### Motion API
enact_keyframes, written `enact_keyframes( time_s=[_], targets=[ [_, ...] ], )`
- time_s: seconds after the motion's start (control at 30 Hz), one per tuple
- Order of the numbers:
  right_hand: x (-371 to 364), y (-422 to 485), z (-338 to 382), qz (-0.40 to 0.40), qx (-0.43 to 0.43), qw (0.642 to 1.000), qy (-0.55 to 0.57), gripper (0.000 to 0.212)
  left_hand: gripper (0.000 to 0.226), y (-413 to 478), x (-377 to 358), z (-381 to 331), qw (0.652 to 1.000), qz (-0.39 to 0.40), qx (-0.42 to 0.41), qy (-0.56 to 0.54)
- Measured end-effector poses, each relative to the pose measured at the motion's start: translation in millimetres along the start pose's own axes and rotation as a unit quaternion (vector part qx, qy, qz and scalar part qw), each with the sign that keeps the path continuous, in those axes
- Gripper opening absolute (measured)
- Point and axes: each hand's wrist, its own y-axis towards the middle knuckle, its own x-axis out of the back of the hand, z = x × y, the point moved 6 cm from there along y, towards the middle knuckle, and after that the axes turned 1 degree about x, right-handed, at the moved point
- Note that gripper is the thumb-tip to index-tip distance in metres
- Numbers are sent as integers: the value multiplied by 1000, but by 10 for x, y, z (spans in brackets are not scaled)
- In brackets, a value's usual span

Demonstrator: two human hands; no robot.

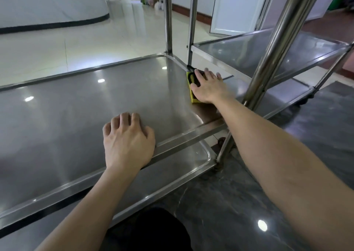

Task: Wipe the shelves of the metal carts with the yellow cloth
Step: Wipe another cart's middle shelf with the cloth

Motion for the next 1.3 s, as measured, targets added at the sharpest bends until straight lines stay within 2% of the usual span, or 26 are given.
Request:
enact_keyframes(
  time_s=[0.07, 0.17, 0.23, 0.27, 0.37, 0.43, 0.5, 0.6, 0.67, 0.73, 0.83, 0.9, 0.97, 1.07, 1.13, 1.2, 1.3],
  targets=[
    [-75, -171, 512, 20, 66, 998, 4, 78, 41, -6, -10, 5, 1000, 8, 1, 2],
    [-252, -603, 1460, 64, 265, 962, 26, 75, 43, -21, 8, 14, 1000, -2, -11, 3],
    [-263, -678, 1494, 80, 325, 942, 25, 71, 42, -16, 10, 49, 1000, -2, -5, -7],
    [-226, -590, 1297, 76, 312, 947, 17, 71, 41, -12, 0, 53, 1000, 1, -6, -7],
    [-55, -155, 308, 41, 148, 988, -28, 74, 39, -12, 4, 23, 1000, -5, -3, 2],
    [-14, -83, 37, 25, 85, 995, -42, 75, 38, 4, -2, 2, 1000, -11, -1, 3],
    [-85, -294, 456, 33, 135, 990, -18, 74, 40, 12, -14, 3, 1000, -10, 0, 3],
    [-214, -801, 1384, 66, 291, 954, 14, 68, 42, 9, 12, 11, 1000, -14, -3, -1],
    [-223, -946, 1505, 83, 336, 938, 10, 64, 43, 20, 8, 20, 1000, -15, 3, -6],
    [-152, -817, 1082, 83, 316, 945, -20, 65, 44, 30, 5, 22, 1000, -15, 6, -7],
    [19, -446, 24, 47, 150, 986, -64, 69, 45, 25, 4, 8, 1000, -13, 9, -9],
    [35, -430, -196, 43, 85, 994, -49, 72, 48, 30, -7, -17, 1000, -13, 6, -6],
    [-66, -664, 287, 59, 136, 989, -19, 72, 53, 28, -9, -17, 1000, -8, 6, -5],
    [-195, -1152, 1235, 79, 294, 952, 24, 70, 58, 5, 21, 15, 1000, -9, 2, -9],
    [-211, -1283, 1359, 93, 335, 937, 39, 67, 56, 0, 22, 34, 1000, -8, 3, -19],
    [-159, -1140, 990, 98, 299, 949, 34, 66, 45, 6, 11, 47, 1000, -14, 8, -24],
    [-52, -806, 39, 62, 115, 991, -16, 68, 36, 5, 4, 23, 999, -18, 7, -27]
  ],
)
